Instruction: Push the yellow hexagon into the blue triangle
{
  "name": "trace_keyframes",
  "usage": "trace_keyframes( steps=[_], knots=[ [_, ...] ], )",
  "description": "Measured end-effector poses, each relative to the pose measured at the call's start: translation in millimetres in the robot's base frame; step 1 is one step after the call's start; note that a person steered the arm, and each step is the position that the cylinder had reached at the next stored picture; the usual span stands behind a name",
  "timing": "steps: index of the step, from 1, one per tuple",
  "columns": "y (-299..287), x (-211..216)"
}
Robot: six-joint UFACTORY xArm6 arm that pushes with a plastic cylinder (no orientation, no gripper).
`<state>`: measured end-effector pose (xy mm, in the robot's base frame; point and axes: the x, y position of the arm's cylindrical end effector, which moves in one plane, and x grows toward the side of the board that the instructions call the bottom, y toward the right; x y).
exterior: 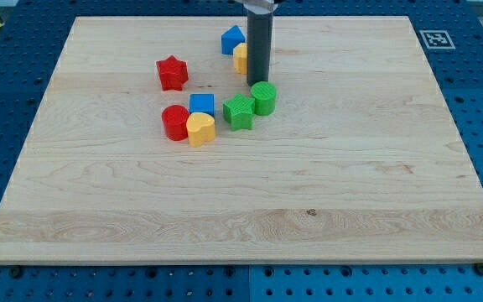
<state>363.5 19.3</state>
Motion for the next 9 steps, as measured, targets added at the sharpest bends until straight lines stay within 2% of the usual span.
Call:
trace_keyframes(
  steps=[4, 7, 9],
  knots=[
    [3, 20],
    [-20, -9],
    [-9, -30]
  ],
)
